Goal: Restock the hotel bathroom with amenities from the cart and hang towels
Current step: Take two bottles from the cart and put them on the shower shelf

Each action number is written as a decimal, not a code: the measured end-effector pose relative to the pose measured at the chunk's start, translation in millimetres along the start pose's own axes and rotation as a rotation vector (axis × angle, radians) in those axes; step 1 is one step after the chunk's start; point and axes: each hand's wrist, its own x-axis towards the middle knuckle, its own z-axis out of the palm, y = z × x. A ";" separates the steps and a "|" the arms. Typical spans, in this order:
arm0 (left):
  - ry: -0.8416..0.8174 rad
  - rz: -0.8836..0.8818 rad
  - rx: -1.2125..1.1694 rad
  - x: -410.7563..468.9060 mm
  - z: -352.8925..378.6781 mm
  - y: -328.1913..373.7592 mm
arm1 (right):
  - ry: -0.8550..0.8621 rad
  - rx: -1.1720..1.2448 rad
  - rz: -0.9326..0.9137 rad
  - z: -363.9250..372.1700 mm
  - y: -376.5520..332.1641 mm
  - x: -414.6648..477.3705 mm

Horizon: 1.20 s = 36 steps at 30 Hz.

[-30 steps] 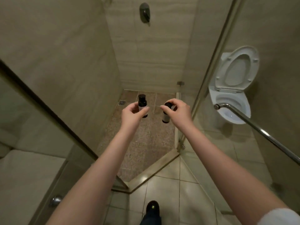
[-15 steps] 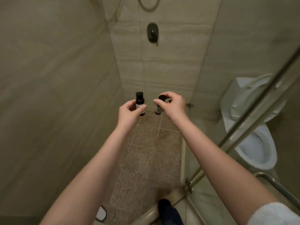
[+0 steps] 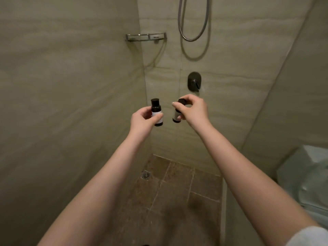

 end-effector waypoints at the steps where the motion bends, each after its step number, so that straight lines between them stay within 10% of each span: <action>1: 0.002 0.011 -0.006 22.7 -3.5 0.2 | -0.002 0.013 -0.006 10.7 -2.4 19.7; 36: 0.092 0.210 0.122 644.5 18.4 66.5 | -0.042 0.243 -0.299 179.7 -70.8 616.9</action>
